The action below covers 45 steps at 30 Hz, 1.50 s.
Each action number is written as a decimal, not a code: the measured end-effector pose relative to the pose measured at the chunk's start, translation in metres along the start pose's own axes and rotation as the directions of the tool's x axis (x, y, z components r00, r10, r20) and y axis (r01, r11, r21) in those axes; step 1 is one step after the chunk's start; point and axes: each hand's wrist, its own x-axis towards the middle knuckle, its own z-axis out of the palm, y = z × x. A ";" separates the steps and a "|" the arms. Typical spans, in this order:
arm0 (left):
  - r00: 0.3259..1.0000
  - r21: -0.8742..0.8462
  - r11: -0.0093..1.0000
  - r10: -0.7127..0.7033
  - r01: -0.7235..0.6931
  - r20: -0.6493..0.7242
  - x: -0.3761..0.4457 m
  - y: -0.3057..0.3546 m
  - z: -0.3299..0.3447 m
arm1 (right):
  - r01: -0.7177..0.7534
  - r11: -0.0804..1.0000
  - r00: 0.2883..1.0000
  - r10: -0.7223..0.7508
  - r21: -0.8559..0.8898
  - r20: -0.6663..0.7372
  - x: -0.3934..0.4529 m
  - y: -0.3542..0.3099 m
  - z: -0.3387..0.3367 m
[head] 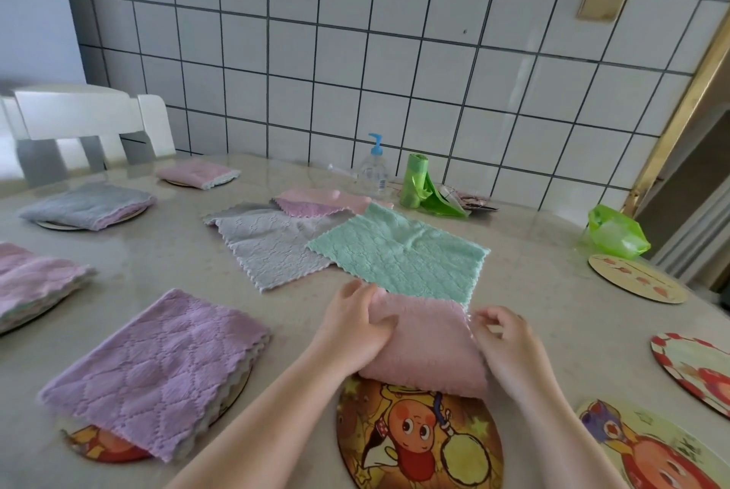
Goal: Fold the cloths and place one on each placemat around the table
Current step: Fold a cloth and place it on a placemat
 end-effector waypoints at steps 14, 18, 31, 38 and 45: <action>0.953 0.421 0.884 0.080 -0.203 0.293 0.011 -0.010 0.014 | 0.281 0.870 0.861 -0.043 -0.404 0.507 -0.003 -0.013 0.015; 0.951 0.509 0.842 0.019 -0.181 0.307 0.010 -0.011 0.014 | 0.249 0.832 0.852 0.055 -0.495 0.521 -0.002 -0.013 0.013; 0.987 0.452 0.888 0.139 -0.090 -0.076 0.000 -0.017 -0.001 | 0.018 0.944 0.987 0.037 -0.331 0.157 -0.007 0.000 -0.015; 0.997 0.335 0.940 0.073 -0.060 -0.026 0.001 -0.021 -0.005 | 0.047 0.950 0.977 0.021 -0.309 0.213 -0.010 -0.007 -0.009; 0.991 0.104 0.986 0.134 -0.132 -0.019 0.003 -0.024 0.000 | 0.097 0.984 0.974 -0.063 -0.150 0.216 -0.009 -0.005 -0.005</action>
